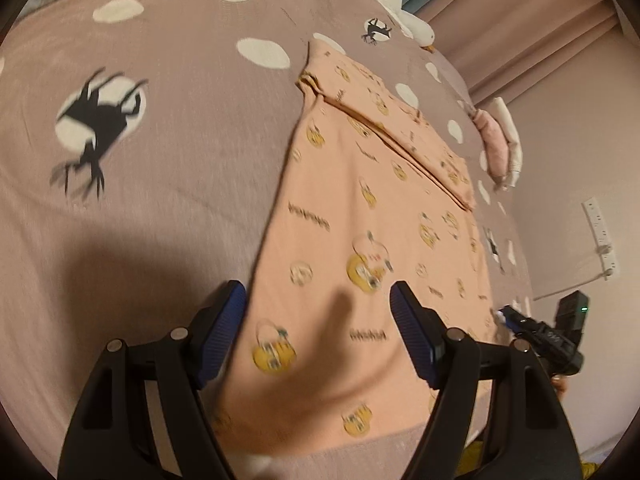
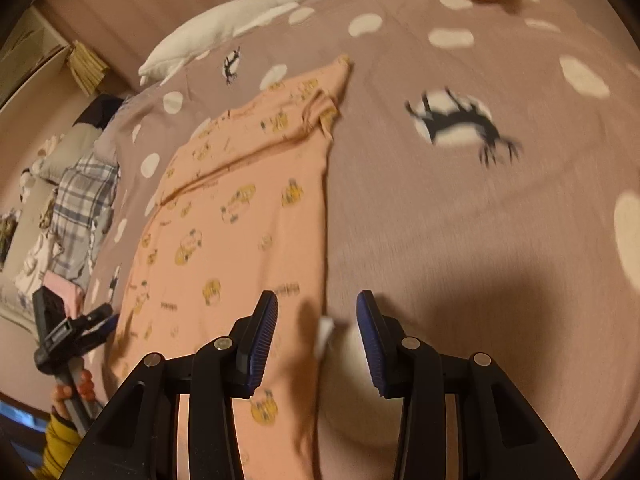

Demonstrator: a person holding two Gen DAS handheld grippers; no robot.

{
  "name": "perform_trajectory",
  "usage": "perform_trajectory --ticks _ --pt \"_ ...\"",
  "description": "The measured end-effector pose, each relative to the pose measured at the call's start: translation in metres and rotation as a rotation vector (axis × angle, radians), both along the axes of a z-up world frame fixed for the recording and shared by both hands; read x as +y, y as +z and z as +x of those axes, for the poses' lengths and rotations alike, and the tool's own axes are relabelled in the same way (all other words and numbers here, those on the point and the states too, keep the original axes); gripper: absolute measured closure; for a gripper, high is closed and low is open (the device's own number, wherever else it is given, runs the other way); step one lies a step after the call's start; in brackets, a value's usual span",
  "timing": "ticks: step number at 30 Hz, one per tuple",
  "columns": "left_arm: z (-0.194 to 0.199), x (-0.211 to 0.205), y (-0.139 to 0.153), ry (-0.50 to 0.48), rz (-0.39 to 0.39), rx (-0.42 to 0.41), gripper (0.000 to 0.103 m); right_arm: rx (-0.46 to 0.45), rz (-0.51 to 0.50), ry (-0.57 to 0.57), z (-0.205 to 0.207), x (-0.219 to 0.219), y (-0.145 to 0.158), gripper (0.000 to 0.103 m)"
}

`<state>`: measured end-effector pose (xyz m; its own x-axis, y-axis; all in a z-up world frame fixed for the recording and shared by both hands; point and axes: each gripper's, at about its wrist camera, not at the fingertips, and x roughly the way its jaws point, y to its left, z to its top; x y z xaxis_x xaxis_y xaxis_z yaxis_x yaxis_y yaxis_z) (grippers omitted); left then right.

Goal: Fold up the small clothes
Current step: 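Grasp the shirt hem with the left gripper while the right gripper grasps it too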

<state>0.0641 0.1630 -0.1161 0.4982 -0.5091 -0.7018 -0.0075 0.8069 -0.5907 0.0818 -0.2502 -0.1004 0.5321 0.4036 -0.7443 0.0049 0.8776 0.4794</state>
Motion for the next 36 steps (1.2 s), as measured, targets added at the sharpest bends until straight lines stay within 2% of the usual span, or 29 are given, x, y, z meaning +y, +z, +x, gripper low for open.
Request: perform_trajectory --ticks 5,10,16,23,29,36 --pt "-0.017 0.000 -0.004 -0.018 -0.086 0.007 0.028 0.032 0.073 0.042 -0.017 0.004 -0.012 0.062" --pt "-0.025 0.001 -0.006 -0.050 -0.138 0.009 0.028 0.053 0.159 0.093 -0.022 0.011 -0.017 0.062" --pt "-0.002 0.001 -0.011 -0.049 -0.206 0.029 0.028 0.052 0.231 0.079 -0.010 0.012 -0.026 0.062" --pt "0.017 -0.006 -0.011 -0.070 -0.243 0.042 0.030 0.073 0.358 0.054 0.009 0.005 -0.035 0.062" --pt "-0.004 -0.004 -0.013 -0.093 -0.258 0.054 0.036 0.119 0.417 0.117 -0.004 0.003 -0.038 0.062" --pt "-0.038 -0.003 -0.018 -0.070 -0.319 0.058 0.036 0.152 0.476 0.147 -0.034 0.007 -0.046 0.062"
